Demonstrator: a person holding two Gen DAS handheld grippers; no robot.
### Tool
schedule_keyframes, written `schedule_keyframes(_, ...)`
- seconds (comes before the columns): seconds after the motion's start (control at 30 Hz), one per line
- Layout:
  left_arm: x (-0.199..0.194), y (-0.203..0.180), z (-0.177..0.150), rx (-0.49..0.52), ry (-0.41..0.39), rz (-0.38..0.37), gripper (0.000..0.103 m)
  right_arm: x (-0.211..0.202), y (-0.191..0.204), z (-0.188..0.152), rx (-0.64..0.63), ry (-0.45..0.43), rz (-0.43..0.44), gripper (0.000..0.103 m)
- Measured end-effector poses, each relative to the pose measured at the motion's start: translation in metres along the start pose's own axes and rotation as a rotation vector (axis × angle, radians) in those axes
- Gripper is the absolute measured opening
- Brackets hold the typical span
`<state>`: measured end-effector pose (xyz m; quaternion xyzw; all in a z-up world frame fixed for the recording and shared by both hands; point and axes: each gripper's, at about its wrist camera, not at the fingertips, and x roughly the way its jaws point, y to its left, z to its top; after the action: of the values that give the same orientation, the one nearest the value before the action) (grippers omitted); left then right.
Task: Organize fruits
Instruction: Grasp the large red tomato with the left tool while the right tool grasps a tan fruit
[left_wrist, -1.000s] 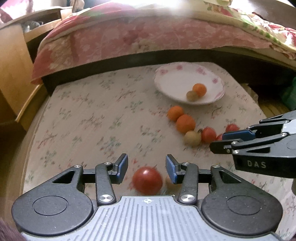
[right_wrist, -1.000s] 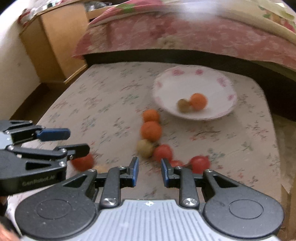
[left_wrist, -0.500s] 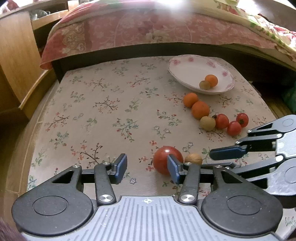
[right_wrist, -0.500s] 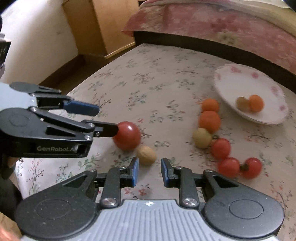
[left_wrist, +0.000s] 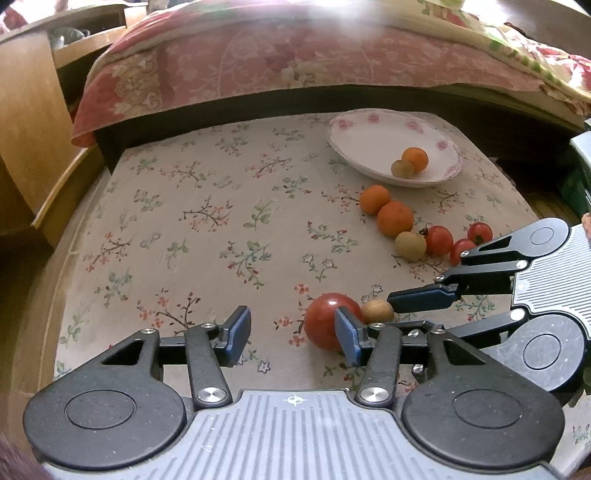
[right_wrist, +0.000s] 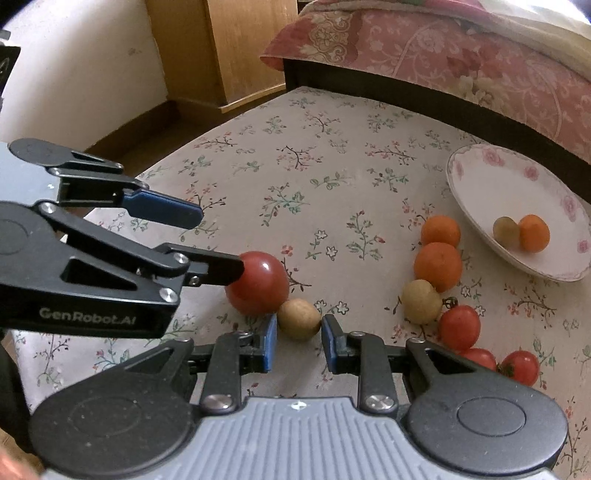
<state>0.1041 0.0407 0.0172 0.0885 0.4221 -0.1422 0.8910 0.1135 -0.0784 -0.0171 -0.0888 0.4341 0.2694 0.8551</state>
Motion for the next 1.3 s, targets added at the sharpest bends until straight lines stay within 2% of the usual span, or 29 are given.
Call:
schedule_keyframes(0.3, 0.001, -0.003, 0.002, 0.013, 0.004, -0.029, 0.061, -0.010, -0.014, -0.007, 0.051, 0.023, -0.014, 0.027)
schedule_keyframes(0.5, 0.008, -0.018, -0.001, 0.061, 0.021, -0.050, 0.062, -0.017, -0.024, -0.011, 0.080, 0.025, -0.042, 0.027)
schedule_keyframes(0.73, 0.019, -0.023, -0.003, 0.066, 0.054, -0.052, 0.059, -0.021, -0.029, -0.014, 0.097, 0.027, -0.055, 0.027)
schedule_keyframes(0.87, 0.026, -0.021, -0.005, 0.048, 0.072, -0.056, 0.050, -0.020, -0.032, -0.015, 0.107, 0.030, -0.061, 0.027)
schedule_keyframes(1.3, 0.040, -0.025, -0.006, 0.049, 0.079, -0.044, 0.050, -0.021, -0.035, -0.017, 0.118, 0.024, -0.050, 0.027)
